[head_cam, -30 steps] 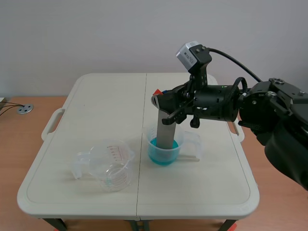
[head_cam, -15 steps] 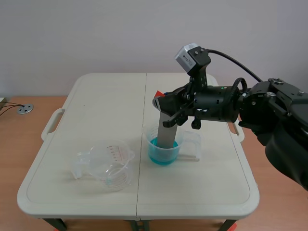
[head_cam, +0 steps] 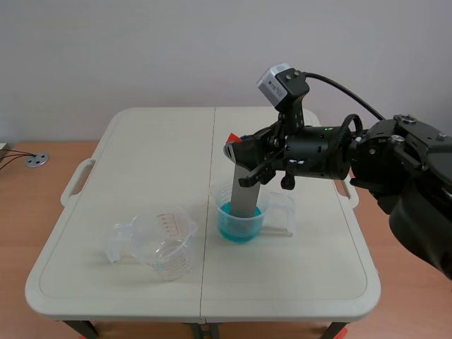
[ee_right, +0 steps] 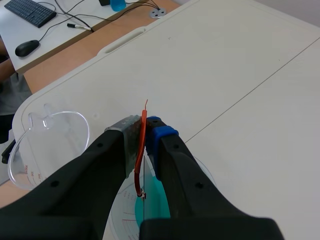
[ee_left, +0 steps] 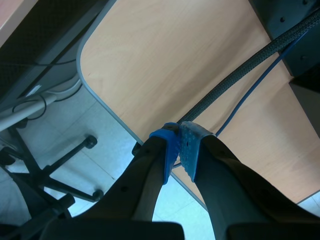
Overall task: Hold the metal plate by the orange handle, dip it into the blue solution, take it out and point at it, then put the plate back in the beaker on the left.
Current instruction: 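Hold the plate still in the solution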
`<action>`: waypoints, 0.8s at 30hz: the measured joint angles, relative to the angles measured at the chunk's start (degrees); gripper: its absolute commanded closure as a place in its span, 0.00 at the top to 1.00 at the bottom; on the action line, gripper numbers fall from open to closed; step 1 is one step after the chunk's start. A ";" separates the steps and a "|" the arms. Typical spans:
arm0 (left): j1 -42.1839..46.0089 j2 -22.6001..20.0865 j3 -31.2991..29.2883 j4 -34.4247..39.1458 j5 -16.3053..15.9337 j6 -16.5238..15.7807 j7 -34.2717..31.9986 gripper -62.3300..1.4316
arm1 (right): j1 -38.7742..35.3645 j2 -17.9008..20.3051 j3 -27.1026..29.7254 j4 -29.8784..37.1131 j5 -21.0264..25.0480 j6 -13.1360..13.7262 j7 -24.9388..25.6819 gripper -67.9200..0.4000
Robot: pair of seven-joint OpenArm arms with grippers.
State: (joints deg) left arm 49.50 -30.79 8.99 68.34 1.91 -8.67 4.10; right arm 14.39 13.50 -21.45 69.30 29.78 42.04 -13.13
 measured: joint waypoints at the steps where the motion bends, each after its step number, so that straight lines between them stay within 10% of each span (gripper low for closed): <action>1: -0.20 0.00 0.00 0.00 0.00 -0.02 0.42 0.07 | 0.00 0.00 0.00 0.00 0.00 0.00 0.00 0.02; 24: -0.76 0.00 0.00 0.00 0.00 0.00 0.37 0.07 | 0.04 0.00 0.00 0.00 0.00 0.00 0.17 0.02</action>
State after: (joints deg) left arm 48.73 -30.79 8.99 68.34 1.91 -8.67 4.47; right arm 14.44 13.50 -21.45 69.30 29.78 42.04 -12.95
